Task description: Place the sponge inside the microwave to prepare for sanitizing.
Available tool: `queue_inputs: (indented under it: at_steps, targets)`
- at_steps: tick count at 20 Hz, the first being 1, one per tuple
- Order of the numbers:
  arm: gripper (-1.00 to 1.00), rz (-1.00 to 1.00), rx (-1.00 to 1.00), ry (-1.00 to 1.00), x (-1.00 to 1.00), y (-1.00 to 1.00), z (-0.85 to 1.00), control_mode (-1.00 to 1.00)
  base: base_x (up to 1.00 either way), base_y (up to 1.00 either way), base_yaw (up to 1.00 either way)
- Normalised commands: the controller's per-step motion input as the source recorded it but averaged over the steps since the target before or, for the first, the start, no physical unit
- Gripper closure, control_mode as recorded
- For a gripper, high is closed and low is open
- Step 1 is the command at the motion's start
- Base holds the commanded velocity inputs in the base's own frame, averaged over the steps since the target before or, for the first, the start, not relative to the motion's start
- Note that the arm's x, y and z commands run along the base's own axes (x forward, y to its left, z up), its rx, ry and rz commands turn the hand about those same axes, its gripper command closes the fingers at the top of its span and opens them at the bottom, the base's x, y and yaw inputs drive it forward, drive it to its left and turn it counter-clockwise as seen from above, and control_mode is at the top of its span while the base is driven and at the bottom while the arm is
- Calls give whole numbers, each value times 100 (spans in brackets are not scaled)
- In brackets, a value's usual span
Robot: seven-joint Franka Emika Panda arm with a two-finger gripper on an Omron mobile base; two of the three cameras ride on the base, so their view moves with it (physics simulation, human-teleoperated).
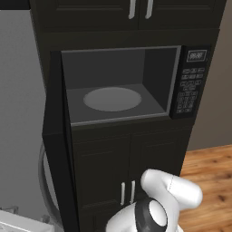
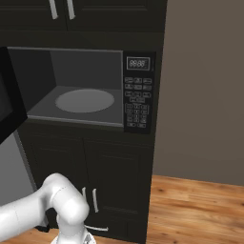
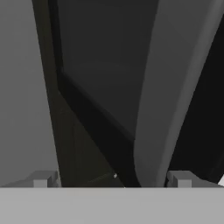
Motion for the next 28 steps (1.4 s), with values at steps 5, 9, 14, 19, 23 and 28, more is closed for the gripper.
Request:
queue_inputs:
  at_steps: [5, 9, 14, 19, 23, 28]
  targets:
    - [-100, -10, 0, 13, -65, 10, 0, -100, 0, 0, 0]
    - [-100, 0, 0, 22, -97, -2, 3, -100, 0, 0, 0]
    - [-100, 1, 0, 27, -92, -29, 16, -100, 0, 0, 0]
    - [-100, 6, 2, 16, -85, -67, 34, -100, 0, 0, 0]
    - [-100, 23, 8, 0, -66, -82, 36, -100, 0, 0, 0]
    - [-100, 29, 4, 15, -6, -63, 36, -100, 0, 0, 0]
